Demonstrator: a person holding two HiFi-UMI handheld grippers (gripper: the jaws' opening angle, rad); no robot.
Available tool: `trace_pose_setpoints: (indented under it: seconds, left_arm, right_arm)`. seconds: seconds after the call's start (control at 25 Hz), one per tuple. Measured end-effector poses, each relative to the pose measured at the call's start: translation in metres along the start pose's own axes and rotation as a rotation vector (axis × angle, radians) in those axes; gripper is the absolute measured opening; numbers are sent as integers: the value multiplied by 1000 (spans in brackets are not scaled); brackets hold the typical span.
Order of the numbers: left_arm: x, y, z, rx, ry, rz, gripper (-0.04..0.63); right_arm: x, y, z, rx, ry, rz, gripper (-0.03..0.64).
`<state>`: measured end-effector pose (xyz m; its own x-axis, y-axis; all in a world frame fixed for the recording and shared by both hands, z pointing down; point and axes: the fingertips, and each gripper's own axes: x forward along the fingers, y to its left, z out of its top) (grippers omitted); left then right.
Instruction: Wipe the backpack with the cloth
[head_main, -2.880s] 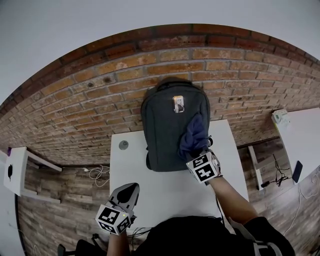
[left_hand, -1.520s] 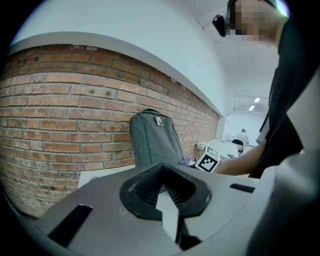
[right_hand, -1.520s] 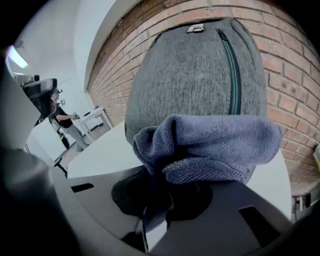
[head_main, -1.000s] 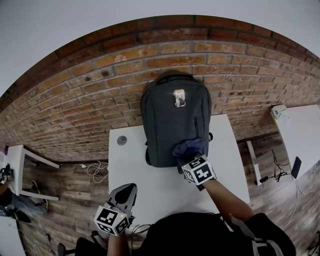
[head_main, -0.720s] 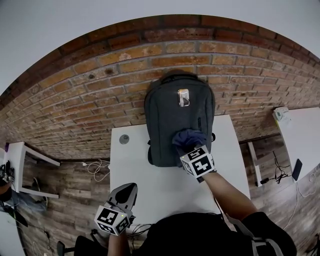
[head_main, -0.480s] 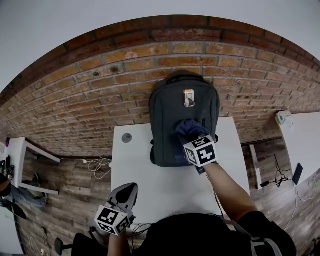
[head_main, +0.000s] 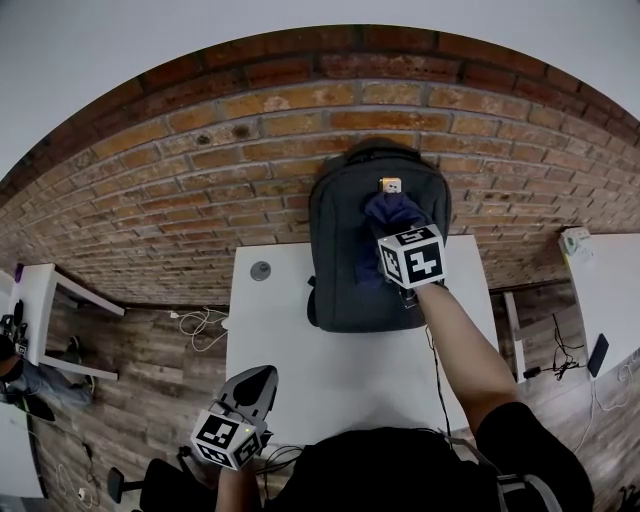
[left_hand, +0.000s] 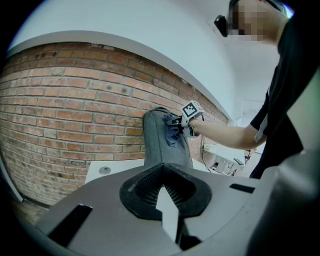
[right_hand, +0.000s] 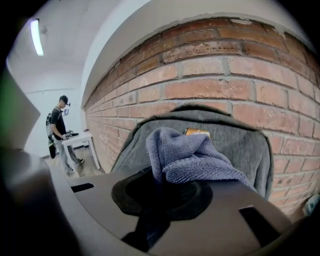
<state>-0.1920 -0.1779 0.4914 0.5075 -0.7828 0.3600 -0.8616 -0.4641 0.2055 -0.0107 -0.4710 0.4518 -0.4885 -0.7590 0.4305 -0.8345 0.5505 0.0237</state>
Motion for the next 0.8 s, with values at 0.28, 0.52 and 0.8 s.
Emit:
trace_pose_setpoints:
  seconds: [0.28, 0.52, 0.8]
  left_arm:
    - [2, 5, 0, -6, -6, 6, -6]
    - [1, 10, -2, -19, -8, 17, -6]
    - [8, 11, -6, -34, 0, 6, -6]
  right_arm:
    - [16, -15, 55, -53, -60, -40, 64]
    - [23, -19, 74, -45, -68, -46, 64]
    - [29, -4, 75, -104, -71, -23, 64]
